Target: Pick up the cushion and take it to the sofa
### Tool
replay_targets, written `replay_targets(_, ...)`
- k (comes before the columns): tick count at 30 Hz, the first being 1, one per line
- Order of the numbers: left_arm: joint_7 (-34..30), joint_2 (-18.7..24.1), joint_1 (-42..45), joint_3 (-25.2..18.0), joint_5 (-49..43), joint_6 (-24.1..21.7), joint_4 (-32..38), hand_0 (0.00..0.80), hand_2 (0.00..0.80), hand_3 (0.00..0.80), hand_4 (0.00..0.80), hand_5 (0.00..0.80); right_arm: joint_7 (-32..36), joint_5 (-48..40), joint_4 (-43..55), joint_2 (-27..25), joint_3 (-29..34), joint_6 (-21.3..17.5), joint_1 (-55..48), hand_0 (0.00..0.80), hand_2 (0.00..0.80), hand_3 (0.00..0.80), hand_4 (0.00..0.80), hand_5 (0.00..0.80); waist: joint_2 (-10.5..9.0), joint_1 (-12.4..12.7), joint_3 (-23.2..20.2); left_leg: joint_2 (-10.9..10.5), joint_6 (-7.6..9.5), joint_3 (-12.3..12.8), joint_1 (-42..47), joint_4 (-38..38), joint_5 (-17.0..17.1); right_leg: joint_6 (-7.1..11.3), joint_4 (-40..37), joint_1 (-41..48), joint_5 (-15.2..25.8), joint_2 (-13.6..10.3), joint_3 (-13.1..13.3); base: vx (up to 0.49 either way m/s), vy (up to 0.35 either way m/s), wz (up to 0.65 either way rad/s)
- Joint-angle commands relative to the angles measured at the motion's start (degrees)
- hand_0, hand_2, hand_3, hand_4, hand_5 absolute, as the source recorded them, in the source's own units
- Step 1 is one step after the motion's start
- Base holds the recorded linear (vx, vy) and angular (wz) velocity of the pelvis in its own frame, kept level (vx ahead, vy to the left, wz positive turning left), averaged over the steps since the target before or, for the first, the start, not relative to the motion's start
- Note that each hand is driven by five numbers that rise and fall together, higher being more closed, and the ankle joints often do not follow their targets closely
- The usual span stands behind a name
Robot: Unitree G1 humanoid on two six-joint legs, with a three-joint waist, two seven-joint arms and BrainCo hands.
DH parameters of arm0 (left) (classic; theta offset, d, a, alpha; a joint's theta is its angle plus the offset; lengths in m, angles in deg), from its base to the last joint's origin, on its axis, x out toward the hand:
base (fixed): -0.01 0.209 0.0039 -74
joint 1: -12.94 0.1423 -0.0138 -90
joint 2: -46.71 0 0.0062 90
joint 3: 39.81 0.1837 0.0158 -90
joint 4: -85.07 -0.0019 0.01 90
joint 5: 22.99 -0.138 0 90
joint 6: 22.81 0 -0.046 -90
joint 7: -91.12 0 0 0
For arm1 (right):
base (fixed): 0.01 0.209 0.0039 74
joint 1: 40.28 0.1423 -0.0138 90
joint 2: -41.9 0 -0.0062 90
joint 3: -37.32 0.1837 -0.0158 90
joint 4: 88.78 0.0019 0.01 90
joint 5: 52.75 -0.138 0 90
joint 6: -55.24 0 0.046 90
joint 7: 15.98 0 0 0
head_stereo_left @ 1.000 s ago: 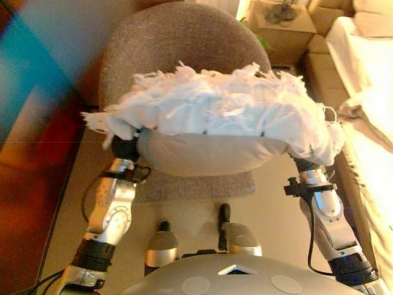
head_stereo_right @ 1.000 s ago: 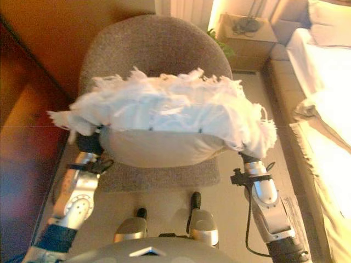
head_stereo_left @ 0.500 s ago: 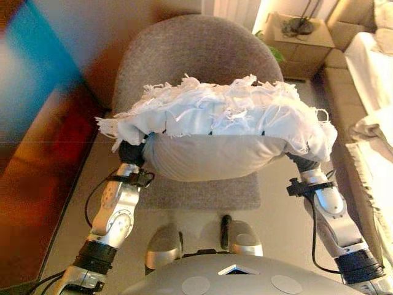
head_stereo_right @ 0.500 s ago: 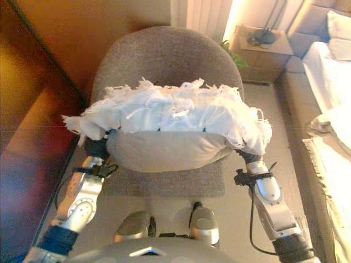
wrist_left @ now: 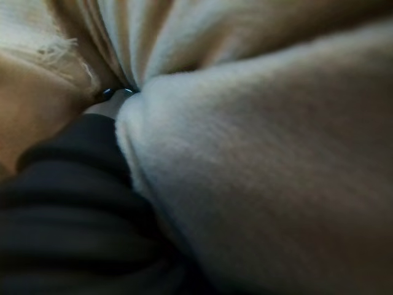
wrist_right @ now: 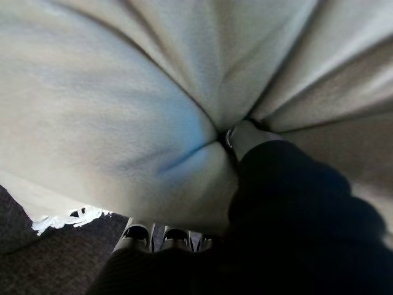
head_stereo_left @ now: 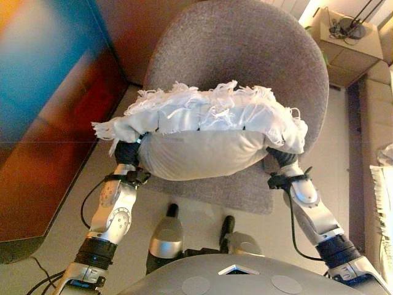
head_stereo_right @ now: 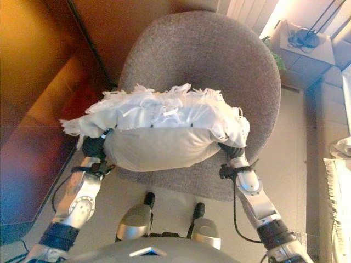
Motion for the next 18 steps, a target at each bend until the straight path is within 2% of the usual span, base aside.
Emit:
replay_targets(1, -8.1, -0.2, -7.0, 3.8, -5.1, 0.0, 4.3, 0.8, 0.8, 0.8, 0.8, 0.8, -1.0, 1.9, 6.2, 2.6, -1.4, -6.0, 2.8, 0.8, 0.8, 0.8, 0.8, 0.8, -0.41, -0.3, -1.4, 2.9, 1.43, -2.7, -7.3, 1.5, 3.3, 3.3, 11.2, 3.2, -7.6, -3.5, -2.8, 0.268, 0.059, 0.23)
replay_targets(3, -8.1, 0.5, -7.1, 3.5, -4.2, 0.5, 2.7, 0.8, 0.8, 0.8, 0.8, 0.8, -1.7, 1.8, 4.4, 3.1, -1.8, -6.4, 3.4, 0.8, 0.8, 0.8, 0.8, 0.8, -0.32, -0.1, -0.8, 2.4, 2.11, -2.8, -6.9, 2.5, 2.3, 3.1, 12.7, 1.5, -6.6, -4.1, -3.3, 0.198, 0.063, 0.17)
replay_targets(5, -7.3, 0.4, -8.4, 3.9, -4.3, -0.3, 0.5, 0.8, 0.8, 0.8, 0.8, 0.8, -2.5, 1.9, 0.8, 3.7, -2.8, -8.3, 5.7, 0.8, 0.8, 0.8, 0.8, 0.8, -0.24, 0.2, -0.2, 2.2, 2.17, -2.4, -7.1, 2.8, 1.8, 2.76, 11.0, 0.5, -6.0, -3.7, -3.6, 0.065, 0.022, -0.03)
replay_targets(6, -6.5, 0.1, -10.0, 4.6, -4.8, -0.5, -0.8, 0.8, 0.8, 0.8, 0.8, 0.8, -3.0, 1.7, -2.0, 4.5, -3.3, -9.5, 7.5, 0.8, 0.8, 0.8, 0.8, 0.8, -0.34, 0.2, 0.2, 1.9, 2.11, -2.1, -7.3, 2.8, 1.7, 2.72, 9.6, 0.0, -5.1, -3.5, -3.5, -0.027, -0.033, -0.08)
replay_targets(7, -4.7, -0.8, -13.9, 6.2, -7.1, -1.0, -3.0, 0.8, 0.8, 0.8, 0.8, 0.8, -4.3, 2.2, -6.8, 6.1, -3.7, -10.6, 11.9, 0.8, 0.8, 0.8, 0.8, 0.8, -0.81, -0.1, 1.0, 1.2, 1.95, -1.3, -8.1, 2.6, 1.5, 3.01, 6.2, -1.3, -2.5, -3.5, -3.1, -0.036, -0.055, -0.1)
replay_targets(8, -3.6, -1.4, -16.2, 7.1, -8.3, -0.9, -4.2, 0.8, 0.8, 0.8, 0.8, 0.8, -5.1, 1.7, -8.7, 6.8, -3.9, -10.4, 14.1, 0.8, 0.8, 0.8, 0.8, 0.8, -1.0, -0.5, 1.6, 1.1, 1.9, -0.8, -8.4, 2.7, 1.3, 3.12, 4.9, -2.2, -1.0, -3.7, -2.7, -0.03, -0.073, -0.1)
replay_targets(9, -2.8, -2.1, -18.5, 7.9, -9.3, -0.5, -6.0, 0.8, 0.8, 0.8, 0.8, 0.8, -5.6, 1.3, -10.8, 7.7, -3.8, -10.3, 16.2, 0.8, 0.8, 0.8, 0.8, 0.8, -1.13, -1.0, 2.2, 1.1, 1.92, -0.2, -8.5, 2.9, 1.0, 3.19, 4.4, -3.2, 0.2, -4.0, -2.0, 0.039, -0.087, -0.08)
replay_targets(11, -2.1, -3.6, -21.6, 8.1, -11.6, 1.0, -9.5, 0.8, 0.8, 0.8, 0.8, 0.8, -6.6, -0.5, -14.0, 8.8, -3.8, -9.0, 19.3, 0.8, 0.8, 0.8, 0.8, 0.8, -1.59, -1.4, 2.5, 1.5, 1.91, 0.9, -9.2, 3.4, 0.5, 3.69, 3.5, -2.8, 0.1, -3.9, -2.0, 0.062, -0.112, 0.01)
replay_targets(14, -1.7, -5.1, -26.8, 10.4, -13.6, 1.5, -15.3, 0.8, 0.8, 0.8, 0.8, 0.8, -8.8, -1.2, -16.2, 10.3, -4.7, -8.4, 21.6, 0.8, 0.8, 0.8, 0.8, 0.8, -2.4, -1.9, 2.3, 1.8, 1.58, 2.3, -11.5, 3.8, 0.5, 3.54, 0.6, -2.8, 1.5, -4.3, -3.5, -0.021, -0.099, 0.06)
replay_targets(15, -1.2, -5.9, -28.9, 11.0, -14.4, 1.3, -17.3, 0.8, 0.8, 0.8, 0.8, 0.8, -8.9, -1.7, -17.3, 10.5, -4.9, -7.9, 23.2, 0.8, 0.8, 0.8, 0.8, 0.8, -2.37, -2.2, 2.6, 2.2, 1.3, 2.6, -12.3, 3.9, 0.5, 3.62, 0.2, -3.2, 1.7, -4.5, -3.9, -0.102, 0.015, 0.12)
replay_targets(16, -0.2, -7.4, -33.1, 12.0, -14.4, -0.1, -22.5, 0.8, 0.8, 0.8, 0.8, 0.8, -8.9, -1.7, -19.0, 10.8, -5.4, -6.6, 26.4, 0.8, 0.8, 0.8, 0.8, 0.8, -1.83, -2.9, 3.3, 2.7, 0.76, 3.1, -13.8, 3.7, 0.9, 3.62, -0.5, -4.2, 1.9, -4.8, -4.4, -0.127, 0.088, 0.1)
replay_targets(18, 0.8, -8.6, -38.2, 12.5, -12.7, -0.8, -29.1, 0.8, 0.8, 0.8, 0.8, 0.8, -9.0, -3.3, -21.2, 10.7, -6.3, -4.0, 30.9, 0.8, 0.8, 0.8, 0.8, 0.8, -1.26, -4.0, 4.2, 2.8, 0.22, 3.6, -15.5, 4.0, 1.1, 3.74, -1.1, -6.0, 2.3, -5.2, -3.8, -0.122, 0.108, 0.02)
